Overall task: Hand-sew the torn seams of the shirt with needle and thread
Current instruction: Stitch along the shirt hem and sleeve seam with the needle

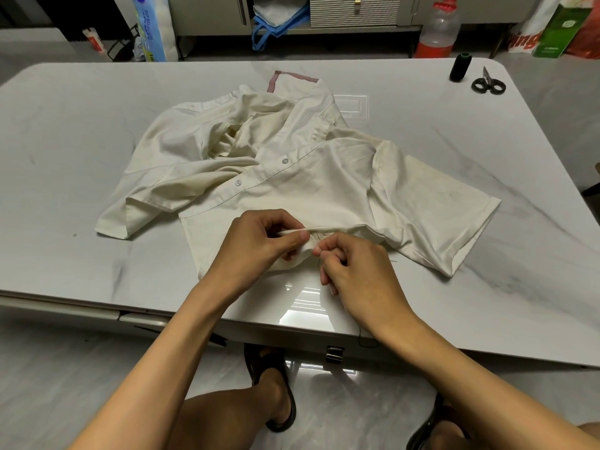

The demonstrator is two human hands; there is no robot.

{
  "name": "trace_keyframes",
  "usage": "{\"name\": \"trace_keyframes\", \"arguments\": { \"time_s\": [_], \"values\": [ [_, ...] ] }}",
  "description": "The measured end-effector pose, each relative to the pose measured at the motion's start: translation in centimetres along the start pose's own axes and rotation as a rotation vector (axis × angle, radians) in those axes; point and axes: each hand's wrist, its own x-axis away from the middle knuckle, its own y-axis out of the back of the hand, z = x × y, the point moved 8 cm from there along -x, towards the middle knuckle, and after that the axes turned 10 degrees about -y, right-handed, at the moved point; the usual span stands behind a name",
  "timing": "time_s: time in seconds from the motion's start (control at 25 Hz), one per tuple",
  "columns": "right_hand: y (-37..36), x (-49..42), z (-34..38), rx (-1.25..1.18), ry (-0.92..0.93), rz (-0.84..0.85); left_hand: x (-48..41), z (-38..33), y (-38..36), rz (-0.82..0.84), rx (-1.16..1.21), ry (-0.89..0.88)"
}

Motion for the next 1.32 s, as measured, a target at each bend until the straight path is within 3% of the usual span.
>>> {"name": "trace_keyframes", "arguments": {
  "time_s": [0.68,1.32],
  "values": [
    [-0.1,0.1,0.2,-0.022,-0.037,0.007,0.0,-0.1,0.3,-0.053,-0.067,-0.037],
    [0.2,0.0,0.0,-0.158,-0.114,-0.033,1.2,-3.9,-0.1,-0.231,-0.421,-0.444]
  ]
}}
